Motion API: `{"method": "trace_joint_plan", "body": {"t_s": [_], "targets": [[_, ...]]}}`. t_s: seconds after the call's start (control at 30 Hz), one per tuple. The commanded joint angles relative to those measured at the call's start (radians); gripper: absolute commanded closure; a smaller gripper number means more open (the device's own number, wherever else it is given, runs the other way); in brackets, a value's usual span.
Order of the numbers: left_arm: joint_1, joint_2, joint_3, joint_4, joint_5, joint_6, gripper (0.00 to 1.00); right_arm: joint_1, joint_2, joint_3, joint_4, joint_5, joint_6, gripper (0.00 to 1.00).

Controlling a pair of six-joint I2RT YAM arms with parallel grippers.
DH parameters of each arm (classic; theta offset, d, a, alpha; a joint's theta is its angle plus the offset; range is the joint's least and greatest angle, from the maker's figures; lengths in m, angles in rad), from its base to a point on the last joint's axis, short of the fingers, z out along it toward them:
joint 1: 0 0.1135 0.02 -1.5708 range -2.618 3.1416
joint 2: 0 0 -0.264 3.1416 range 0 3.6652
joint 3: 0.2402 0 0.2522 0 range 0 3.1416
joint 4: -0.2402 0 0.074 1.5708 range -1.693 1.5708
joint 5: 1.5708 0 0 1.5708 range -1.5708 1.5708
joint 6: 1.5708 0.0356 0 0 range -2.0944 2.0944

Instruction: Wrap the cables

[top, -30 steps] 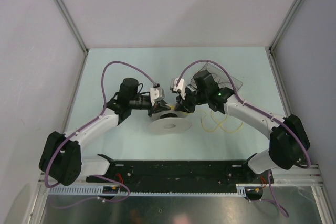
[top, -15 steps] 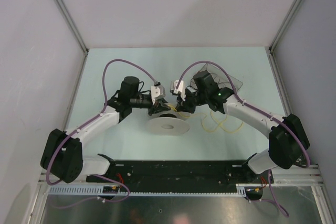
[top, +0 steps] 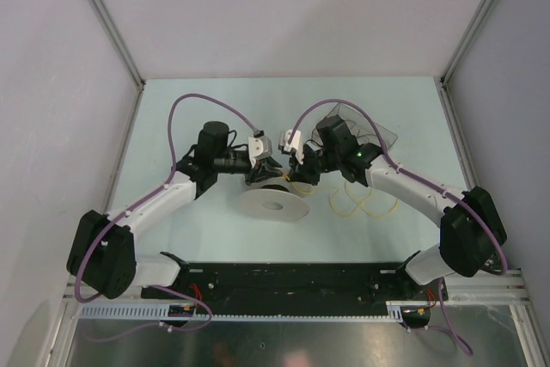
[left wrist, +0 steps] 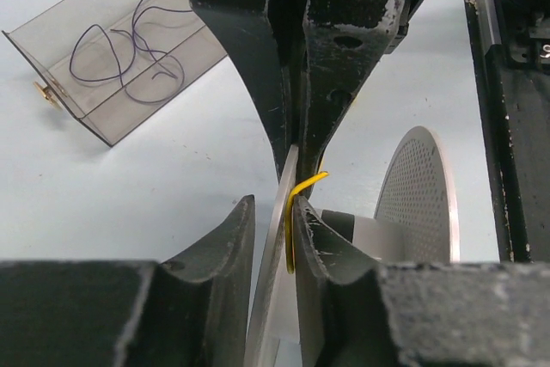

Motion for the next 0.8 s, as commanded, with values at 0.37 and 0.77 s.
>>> {"method": "trace_joint_plan", "body": {"t_s": [0.37, 0.77], "targets": [[0.004, 0.019, 0.023, -0.058, 0.020, 0.082, 0.68, -0.018, 0.005, 0.008, 0.053, 0.025, 0.005, 1.00], [0.015, 0.039, 0.035, -0.088, 0.026, 0.106, 0.77, -0.019, 0.002, 0.008, 0.044, 0.015, -0.007, 1.00]]}}
